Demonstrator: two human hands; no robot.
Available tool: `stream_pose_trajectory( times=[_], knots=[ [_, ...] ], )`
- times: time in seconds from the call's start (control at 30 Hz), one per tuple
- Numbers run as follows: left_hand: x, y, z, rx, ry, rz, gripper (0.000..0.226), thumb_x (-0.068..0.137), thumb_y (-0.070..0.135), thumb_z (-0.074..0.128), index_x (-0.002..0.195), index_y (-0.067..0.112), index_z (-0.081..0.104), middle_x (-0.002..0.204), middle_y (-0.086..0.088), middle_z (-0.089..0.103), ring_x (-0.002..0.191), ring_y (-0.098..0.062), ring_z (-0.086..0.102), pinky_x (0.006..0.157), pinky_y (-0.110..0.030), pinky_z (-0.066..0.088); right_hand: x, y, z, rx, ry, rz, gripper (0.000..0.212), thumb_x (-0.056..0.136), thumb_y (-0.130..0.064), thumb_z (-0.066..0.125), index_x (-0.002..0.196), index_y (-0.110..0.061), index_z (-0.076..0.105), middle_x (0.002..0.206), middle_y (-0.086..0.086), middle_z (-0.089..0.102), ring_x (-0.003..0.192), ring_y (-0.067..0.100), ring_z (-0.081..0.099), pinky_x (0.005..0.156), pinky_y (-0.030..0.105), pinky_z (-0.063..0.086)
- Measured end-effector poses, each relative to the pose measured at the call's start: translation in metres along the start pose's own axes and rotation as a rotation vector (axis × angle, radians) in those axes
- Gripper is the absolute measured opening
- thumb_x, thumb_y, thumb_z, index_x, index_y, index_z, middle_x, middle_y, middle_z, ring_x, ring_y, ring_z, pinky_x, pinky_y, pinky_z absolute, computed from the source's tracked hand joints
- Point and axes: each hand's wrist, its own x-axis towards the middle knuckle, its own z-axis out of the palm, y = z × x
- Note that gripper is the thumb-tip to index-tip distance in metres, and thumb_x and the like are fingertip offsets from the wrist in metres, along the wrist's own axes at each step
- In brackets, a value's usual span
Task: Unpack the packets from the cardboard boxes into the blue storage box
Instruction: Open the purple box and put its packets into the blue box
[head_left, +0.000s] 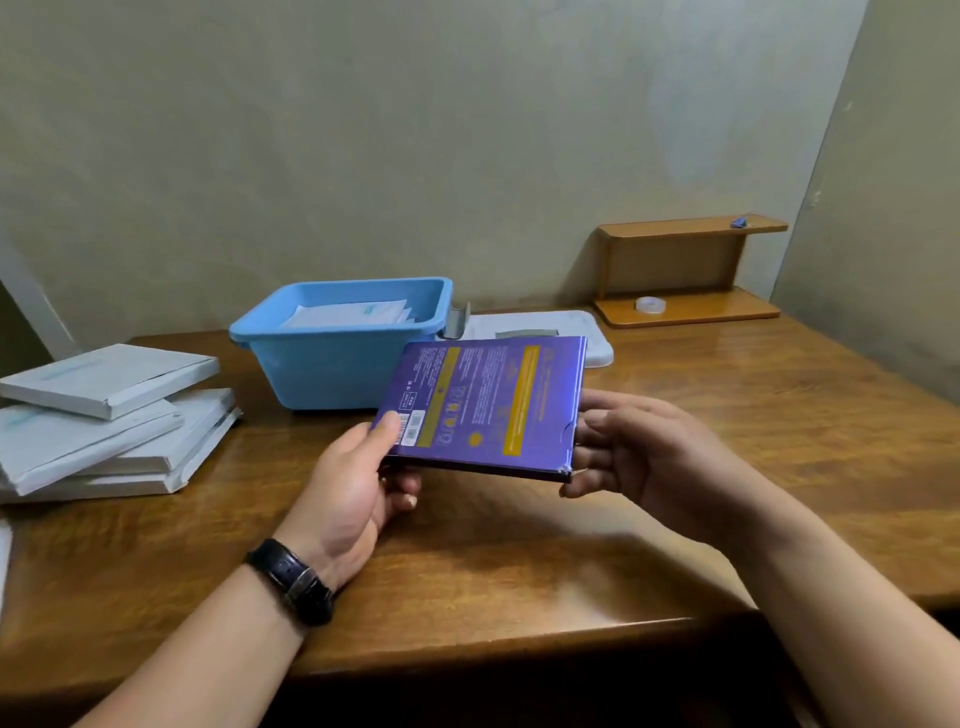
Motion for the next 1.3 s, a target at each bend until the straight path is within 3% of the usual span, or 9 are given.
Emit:
stream_pose_trajectory(
  times=[0.17,0.47,0.7,0.87,1.0,1.07,1.17,1.23,1.3],
  knots=[
    [0.003,-0.007,0.0,0.012,0.009,0.03,0.035,0.111,0.033,0.049,0.129,0.008,0.067,0.107,-0.012,0.073,0.062,-0.014,0.051,0.048,-0.023,0.042,-0.004,0.006,-0.005,-0.026,-0.016,-0.01,0.044,0.094,-0.007,0.066,0.137,-0.008,0.071,0.105,0.018,0.076,0.079,0.024,0.068,0.076,0.035,0.067],
    [-0.002,-0.01,0.0,0.015,0.052,0.1,0.032,0.11,0.033,0.049,0.127,0.011,0.065,0.106,-0.011,0.074,0.065,-0.013,0.053,0.053,-0.026,0.041,-0.004,0.01,-0.002,-0.117,-0.013,-0.008,0.049,0.098,-0.004,0.07,0.145,-0.01,0.061,0.122,0.033,0.073,0.104,0.045,0.07,0.07,0.029,0.067],
    [-0.001,-0.01,-0.001,-0.011,0.038,0.077,0.032,0.11,0.031,0.049,0.124,0.008,0.068,0.107,-0.014,0.073,0.066,-0.016,0.052,0.051,-0.025,0.04,-0.004,0.016,0.0,-0.012,0.05,-0.043,0.048,0.089,-0.005,0.056,0.137,-0.007,0.064,0.112,0.024,0.077,0.091,0.037,0.076,0.065,0.034,0.066],
    [-0.002,-0.011,-0.001,-0.021,0.064,0.061,0.034,0.11,0.031,0.049,0.128,0.007,0.065,0.109,-0.014,0.074,0.066,-0.015,0.052,0.05,-0.023,0.043,0.002,0.026,0.003,-0.058,0.156,-0.083,0.053,0.092,-0.022,0.074,0.143,-0.015,0.06,0.121,0.014,0.079,0.089,0.026,0.076,0.061,0.027,0.064],
    [-0.006,-0.003,-0.001,0.026,0.061,0.019,0.034,0.111,0.03,0.049,0.121,0.005,0.069,0.102,-0.016,0.073,0.063,-0.016,0.057,0.049,-0.024,0.046,0.0,0.024,0.005,0.021,0.13,-0.13,0.043,0.098,-0.011,0.064,0.141,-0.007,0.064,0.113,0.017,0.077,0.085,0.024,0.075,0.064,0.029,0.063],
    [-0.006,-0.001,-0.007,0.314,0.096,0.07,0.034,0.11,0.038,0.05,0.114,0.013,0.073,0.107,-0.011,0.077,0.076,-0.017,0.065,0.062,-0.031,0.054,-0.002,0.02,0.005,0.03,0.095,-0.125,0.039,0.103,-0.008,0.059,0.141,-0.006,0.063,0.116,0.019,0.077,0.087,0.024,0.074,0.064,0.029,0.062],
    [-0.007,0.005,-0.019,0.873,0.189,0.327,0.051,0.093,0.069,0.06,0.124,0.029,0.068,0.129,0.003,0.061,0.114,-0.013,0.062,0.108,-0.041,0.05,0.0,0.017,0.004,0.007,0.068,-0.08,0.038,0.103,-0.014,0.062,0.14,-0.006,0.063,0.112,0.02,0.076,0.081,0.023,0.072,0.058,0.026,0.059],
    [-0.011,0.02,-0.019,1.028,0.034,0.471,0.093,0.076,0.088,0.059,0.151,0.034,0.046,0.152,0.01,0.038,0.142,-0.005,0.041,0.124,-0.034,0.031,0.001,0.015,0.005,-0.035,0.04,-0.029,0.036,0.107,-0.014,0.059,0.142,-0.009,0.062,0.112,0.019,0.076,0.077,0.022,0.071,0.056,0.023,0.056],
    [-0.01,0.042,-0.009,1.209,-0.233,0.523,0.134,0.057,0.1,0.061,0.166,0.045,0.004,0.17,0.024,0.004,0.158,0.003,0.006,0.129,-0.032,0.012,0.002,0.011,0.009,-0.083,0.024,0.004,0.034,0.109,-0.012,0.054,0.142,-0.012,0.062,0.111,0.017,0.077,0.075,0.02,0.071,0.055,0.022,0.053]
  ],
)
